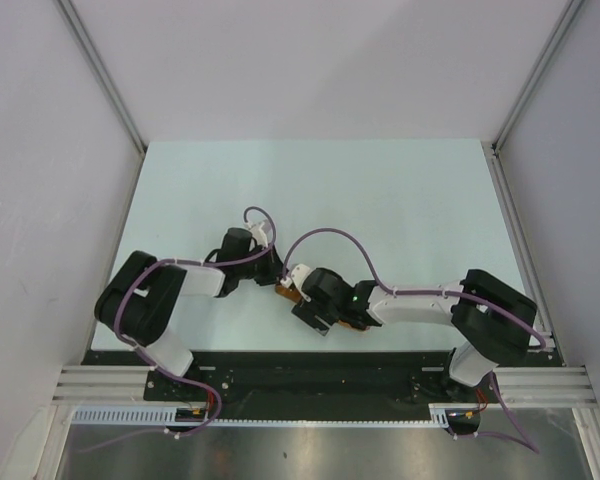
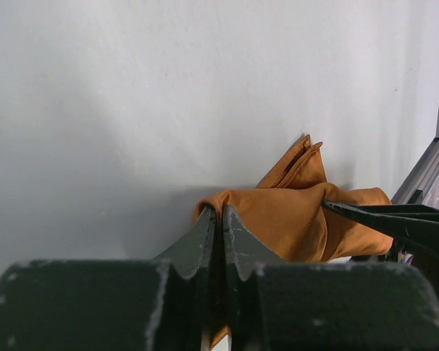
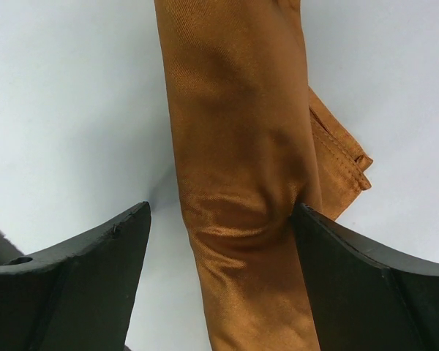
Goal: Fold the napkin, place the utensils inside, and roll it up
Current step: Roll the napkin with the utensil
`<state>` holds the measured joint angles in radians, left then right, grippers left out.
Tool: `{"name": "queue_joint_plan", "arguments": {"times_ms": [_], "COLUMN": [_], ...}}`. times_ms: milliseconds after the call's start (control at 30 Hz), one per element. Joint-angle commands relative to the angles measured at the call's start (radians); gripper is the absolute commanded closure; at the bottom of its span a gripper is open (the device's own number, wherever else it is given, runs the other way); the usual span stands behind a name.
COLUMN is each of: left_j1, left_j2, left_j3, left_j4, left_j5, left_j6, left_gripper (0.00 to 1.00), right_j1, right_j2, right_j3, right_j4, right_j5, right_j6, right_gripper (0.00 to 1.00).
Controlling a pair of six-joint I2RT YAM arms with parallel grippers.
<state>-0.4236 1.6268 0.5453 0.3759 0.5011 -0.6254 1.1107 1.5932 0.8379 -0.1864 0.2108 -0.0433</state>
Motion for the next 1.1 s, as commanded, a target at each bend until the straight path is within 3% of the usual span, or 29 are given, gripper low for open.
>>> {"name": "queue_joint_plan", "arguments": {"times_ms": [0, 200, 400, 533, 700, 867, 1067], "left_j1": [-0.004, -0.001, 0.022, 0.043, 0.048, 0.042, 0.017], "left_j2": [0.008, -0.015, -0.091, -0.146, -0.200, -0.222, -0.180], "left_j3": [0.056, 0.129, 0.168, 0.128, 0.045, -0.025, -0.041], "left_j4": [0.006, -0.064, -0.155, -0.163, -0.112, 0.026, 0.097], "left_j5": [0.013, -0.042, -0.136, -0.176, -0.150, -0.029, 0.034], "left_j6": [0.027, 0.059, 0.115, 0.127, 0.121, 0.118, 0.104], "left_gripper": [0.82, 0.55, 0.34, 0.30, 0.29, 0.29, 0.30], "right_j1": [-0.028, -0.080, -0.132, -0.170, -0.247, -0.363, -0.445], "right_j2": [0.031, 0.070, 0.108, 0.106, 0.108, 0.140, 0.201], "right_j3": [0.020, 0.029, 0.056, 0.061, 0.101, 0.144, 0.181], "right_j4": [0.024, -0.015, -0.051, -0.064, -0.107, -0.142, -0.162], "right_j5": [0.026, -0.034, -0.177, -0.313, -0.546, -0.807, -0.932], "right_j6": [0.002, 0.029, 0.039, 0.039, 0.063, 0.071, 0.074], "right_gripper": [0.18, 0.21, 0.37, 0.51, 0.62, 0.67, 0.71]}}
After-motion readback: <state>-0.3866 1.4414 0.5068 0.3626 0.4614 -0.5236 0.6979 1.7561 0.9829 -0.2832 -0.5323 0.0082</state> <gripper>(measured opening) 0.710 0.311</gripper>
